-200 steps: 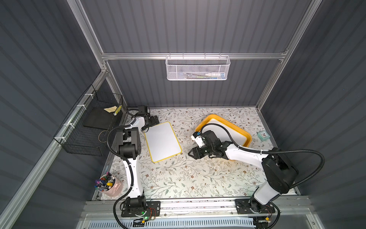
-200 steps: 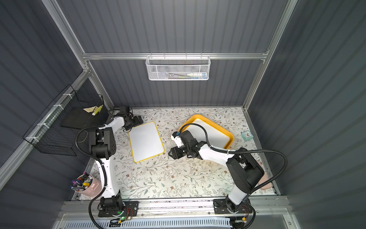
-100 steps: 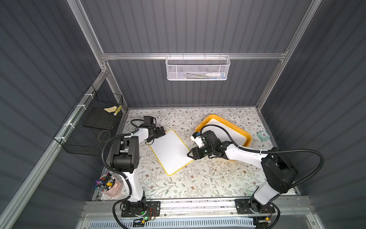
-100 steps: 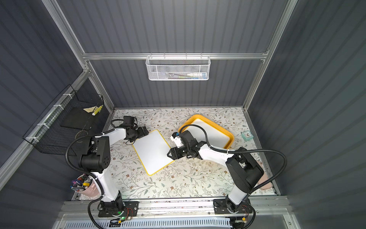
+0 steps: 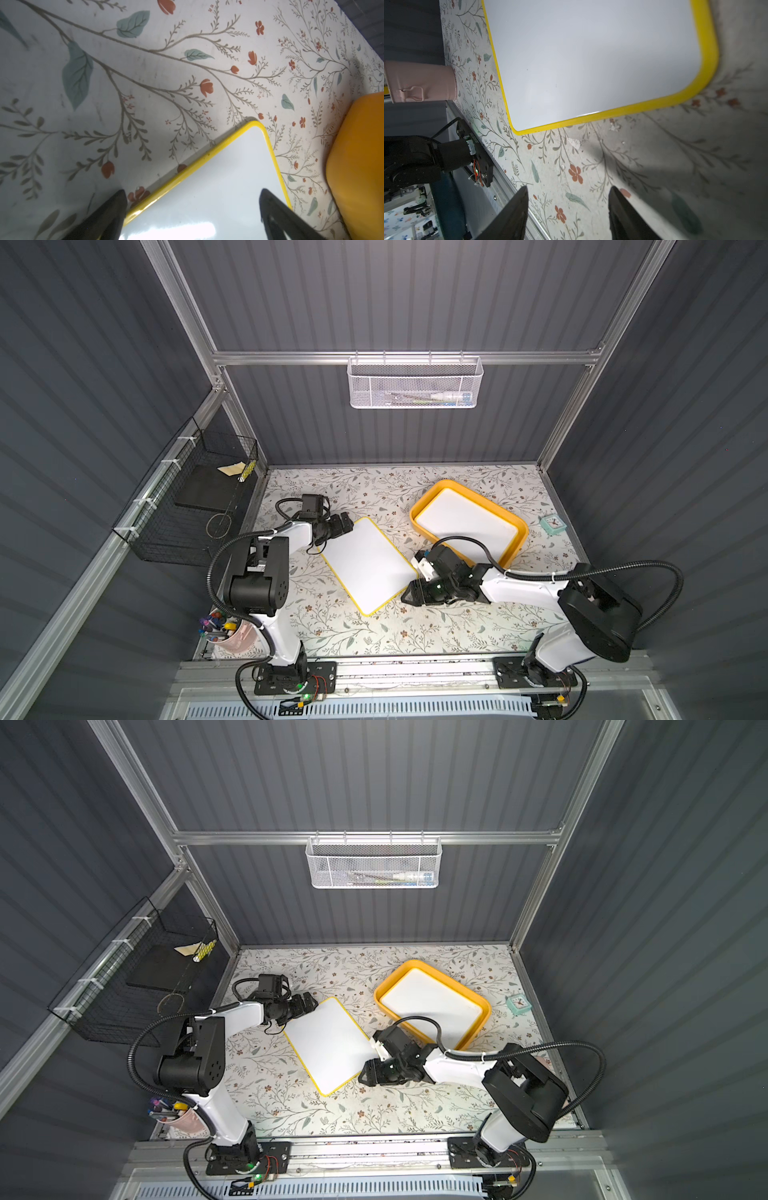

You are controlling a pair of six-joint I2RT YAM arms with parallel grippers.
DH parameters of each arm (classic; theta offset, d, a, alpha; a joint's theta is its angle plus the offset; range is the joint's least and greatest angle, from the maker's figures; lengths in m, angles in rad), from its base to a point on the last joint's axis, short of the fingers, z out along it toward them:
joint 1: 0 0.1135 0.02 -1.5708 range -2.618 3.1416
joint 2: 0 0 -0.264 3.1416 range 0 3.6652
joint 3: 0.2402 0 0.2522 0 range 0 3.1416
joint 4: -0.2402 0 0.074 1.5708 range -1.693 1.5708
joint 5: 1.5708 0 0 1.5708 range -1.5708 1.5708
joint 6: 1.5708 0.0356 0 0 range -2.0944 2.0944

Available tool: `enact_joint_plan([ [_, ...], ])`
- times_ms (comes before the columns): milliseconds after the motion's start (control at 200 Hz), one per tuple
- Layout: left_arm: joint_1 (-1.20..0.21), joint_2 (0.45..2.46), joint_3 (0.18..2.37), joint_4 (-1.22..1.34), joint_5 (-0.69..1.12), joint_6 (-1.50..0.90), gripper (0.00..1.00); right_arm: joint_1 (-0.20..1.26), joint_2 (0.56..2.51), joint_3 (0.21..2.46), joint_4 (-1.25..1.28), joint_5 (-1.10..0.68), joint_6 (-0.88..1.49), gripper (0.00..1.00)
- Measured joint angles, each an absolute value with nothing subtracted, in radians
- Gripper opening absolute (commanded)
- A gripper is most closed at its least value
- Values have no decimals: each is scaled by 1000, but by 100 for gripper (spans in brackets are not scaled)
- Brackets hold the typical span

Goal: Put the whiteboard into the storage box
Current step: Move the whiteboard to the center of the board.

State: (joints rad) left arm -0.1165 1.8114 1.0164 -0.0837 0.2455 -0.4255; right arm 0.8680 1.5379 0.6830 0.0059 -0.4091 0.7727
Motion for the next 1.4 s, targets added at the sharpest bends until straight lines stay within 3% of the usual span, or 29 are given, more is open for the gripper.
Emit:
enact_joint_plan([
  [390, -116, 1812, 987, -32, 361, -411, 100, 879, 1669, 768, 74, -305, 906, 62],
  [891, -137, 1726, 823, 109, 375, -416, 100, 766, 1750, 968, -181, -139, 763, 62],
  [1141, -160, 1691, 839, -1, 359, -415, 100, 760, 1733, 978, -163, -135, 724, 63],
  [1401, -186, 1765, 1000, -193, 274, -403, 100, 760, 1623, 896, -81, -132, 790, 64],
])
